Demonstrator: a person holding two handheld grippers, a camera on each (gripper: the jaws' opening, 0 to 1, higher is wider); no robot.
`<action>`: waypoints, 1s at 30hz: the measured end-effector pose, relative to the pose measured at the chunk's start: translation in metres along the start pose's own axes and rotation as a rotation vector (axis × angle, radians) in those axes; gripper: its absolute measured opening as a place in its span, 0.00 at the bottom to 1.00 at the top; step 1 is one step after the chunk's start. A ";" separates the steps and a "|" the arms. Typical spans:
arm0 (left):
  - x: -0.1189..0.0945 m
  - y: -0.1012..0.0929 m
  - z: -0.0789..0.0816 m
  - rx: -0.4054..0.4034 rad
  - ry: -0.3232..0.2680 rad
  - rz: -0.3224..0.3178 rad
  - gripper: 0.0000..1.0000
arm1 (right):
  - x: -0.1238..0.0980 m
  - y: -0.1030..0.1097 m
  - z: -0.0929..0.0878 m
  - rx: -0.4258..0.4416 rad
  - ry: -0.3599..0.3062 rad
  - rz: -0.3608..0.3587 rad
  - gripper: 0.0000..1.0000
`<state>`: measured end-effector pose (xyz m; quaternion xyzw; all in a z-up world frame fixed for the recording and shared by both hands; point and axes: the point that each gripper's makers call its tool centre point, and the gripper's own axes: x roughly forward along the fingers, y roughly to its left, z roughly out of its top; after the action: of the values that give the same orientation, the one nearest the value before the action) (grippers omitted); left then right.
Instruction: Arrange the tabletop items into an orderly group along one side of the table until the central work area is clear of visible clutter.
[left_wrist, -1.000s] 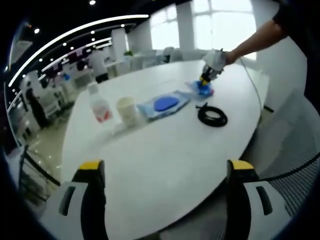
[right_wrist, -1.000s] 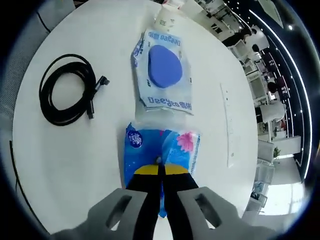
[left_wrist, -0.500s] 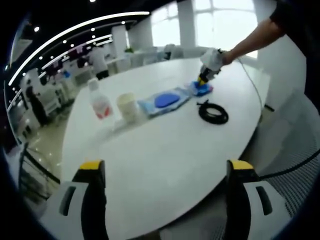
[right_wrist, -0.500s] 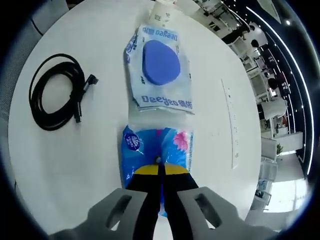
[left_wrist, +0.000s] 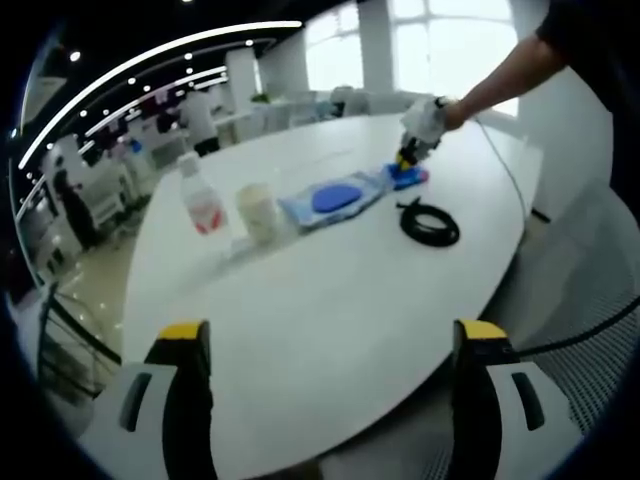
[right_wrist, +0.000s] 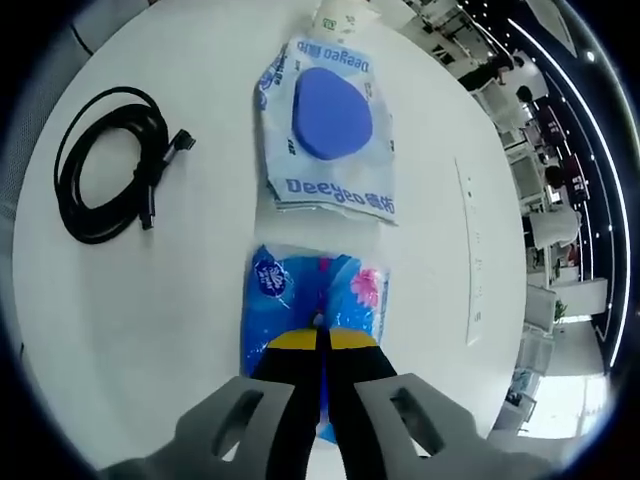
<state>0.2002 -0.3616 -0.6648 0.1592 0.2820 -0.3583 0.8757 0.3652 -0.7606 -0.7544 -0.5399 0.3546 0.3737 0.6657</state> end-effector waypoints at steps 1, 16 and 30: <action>0.000 0.000 0.000 0.001 0.001 0.000 0.98 | 0.000 0.000 0.000 -0.001 0.000 0.000 0.00; 0.001 0.000 -0.002 0.005 0.011 0.009 0.97 | 0.004 -0.001 0.003 -0.044 -0.011 0.012 0.00; 0.001 -0.001 -0.003 0.012 0.014 0.001 0.96 | 0.000 0.000 0.000 0.015 0.006 -0.012 0.03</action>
<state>0.1994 -0.3615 -0.6679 0.1673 0.2857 -0.3583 0.8729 0.3647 -0.7609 -0.7542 -0.5383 0.3562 0.3655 0.6707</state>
